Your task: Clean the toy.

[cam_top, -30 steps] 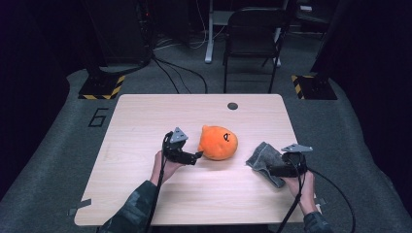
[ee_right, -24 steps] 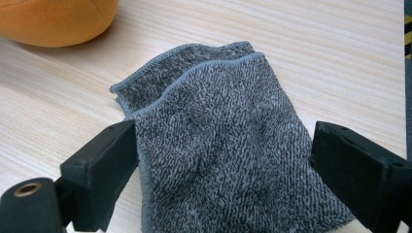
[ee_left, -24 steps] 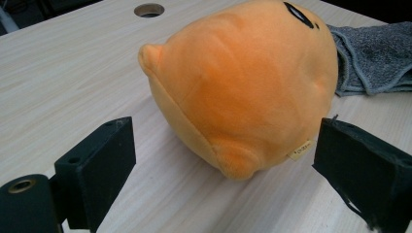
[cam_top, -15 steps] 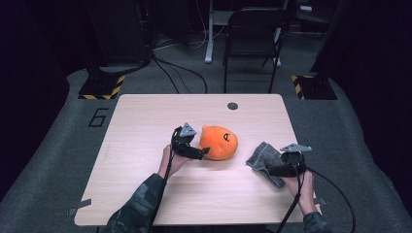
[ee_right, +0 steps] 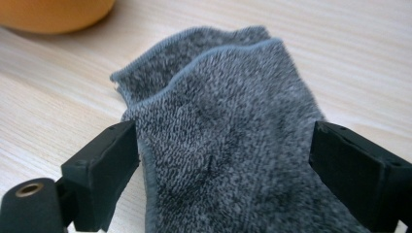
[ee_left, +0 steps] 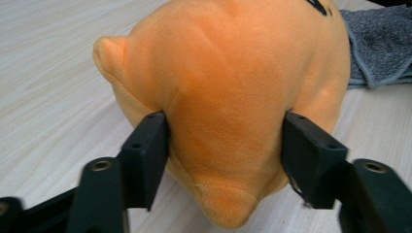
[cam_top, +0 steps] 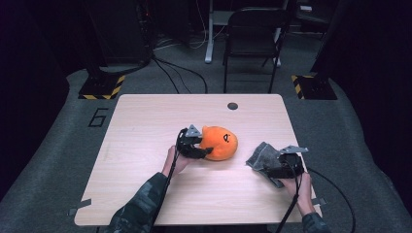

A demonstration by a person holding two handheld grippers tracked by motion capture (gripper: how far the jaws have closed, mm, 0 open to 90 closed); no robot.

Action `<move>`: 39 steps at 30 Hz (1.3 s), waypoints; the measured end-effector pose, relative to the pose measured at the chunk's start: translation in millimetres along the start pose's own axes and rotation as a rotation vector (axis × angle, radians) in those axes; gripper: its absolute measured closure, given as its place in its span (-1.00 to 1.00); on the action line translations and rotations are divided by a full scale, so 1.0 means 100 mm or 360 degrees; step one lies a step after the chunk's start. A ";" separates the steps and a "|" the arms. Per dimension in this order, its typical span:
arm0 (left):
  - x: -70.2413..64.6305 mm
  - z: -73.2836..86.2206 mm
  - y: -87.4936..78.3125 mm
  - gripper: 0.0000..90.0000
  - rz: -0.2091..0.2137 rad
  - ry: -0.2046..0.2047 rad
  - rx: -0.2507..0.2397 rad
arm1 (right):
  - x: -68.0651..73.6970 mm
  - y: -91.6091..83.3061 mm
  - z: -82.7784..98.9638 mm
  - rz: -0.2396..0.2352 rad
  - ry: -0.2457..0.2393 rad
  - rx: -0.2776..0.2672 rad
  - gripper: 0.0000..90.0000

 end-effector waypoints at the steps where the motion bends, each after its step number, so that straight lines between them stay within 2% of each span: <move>1: -0.01 0.01 0.00 0.03 -0.0011 0.0003 -0.0011 | 0.01 0.04 0.01 -0.0001 -0.0010 0.0020 -0.77; 2: -0.02 0.02 0.00 0.11 -0.0014 -0.0002 -0.0001 | 0.02 0.06 0.01 -0.0006 -0.0019 0.0027 -0.77; 5: -0.04 0.04 -0.01 0.29 -0.0029 0.0038 -0.0005 | 0.04 0.14 0.03 -0.0002 -0.0027 0.0067 -0.72; 9: -0.06 0.06 -0.01 0.40 -0.0044 0.0052 -0.0003 | 0.04 0.23 0.09 0.0013 -0.0020 0.0145 -0.53; 10: -0.07 0.06 -0.01 0.42 -0.0042 0.0053 -0.0010 | 0.03 0.25 0.10 0.0007 -0.0040 0.0151 -0.49; 11: -0.07 0.06 0.00 0.42 -0.0044 0.0042 -0.0019 | 0.04 0.25 0.11 -0.0005 -0.0027 0.0151 -0.43; 14: -0.07 0.07 -0.01 0.43 -0.0044 0.0061 -0.0019 | 0.02 0.23 0.11 -0.0003 -0.0033 0.0126 0.01; 18: -0.09 0.08 -0.01 0.43 -0.0063 0.0079 -0.0043 | 0.03 0.22 0.11 -0.0004 -0.0016 0.0112 0.40; 21: -0.10 0.08 -0.02 0.43 -0.0068 0.0103 -0.0035 | 0.05 0.22 0.11 0.0008 -0.0031 0.0104 0.56; 22: -0.10 0.08 -0.02 0.43 -0.0065 0.0096 -0.0042 | 0.05 0.22 0.10 0.0011 -0.0006 0.0097 0.59; 23: -0.10 0.08 -0.02 0.44 -0.0065 0.0098 -0.0052 | 0.03 0.21 0.10 -0.0005 -0.0016 0.0093 0.61; 24: -0.11 0.08 -0.02 0.44 -0.0067 0.0099 -0.0052 | 0.04 0.20 0.09 -0.0014 0.0022 0.0091 0.62; 27: -0.11 0.09 -0.02 0.44 -0.0063 0.0095 -0.0060 | 0.03 0.14 0.02 -0.0036 0.0034 0.0022 0.63; 29: -0.11 0.09 -0.02 0.44 -0.0065 0.0095 -0.0061 | 0.05 0.07 -0.09 -0.0044 -0.0001 -0.0054 0.63; 35: -0.11 0.08 -0.04 0.43 -0.0070 0.0114 -0.0055 | 0.25 -0.19 -0.53 -0.0103 -0.0044 -0.0290 0.63; 39: -0.12 0.08 -0.04 0.42 -0.0070 0.0112 -0.0059 | 0.38 -0.27 -0.78 -0.0121 -0.0100 -0.0388 0.63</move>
Point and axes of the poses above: each handheld gripper's, and its own axes: y roughly forward along the jaws, z roughly out of its underside, x roughly to its left, the point moved 6 cm from there along y, roughly forward along the jaws, and after that the axes turned 11 degrees about -y, right-handed, at the moved point
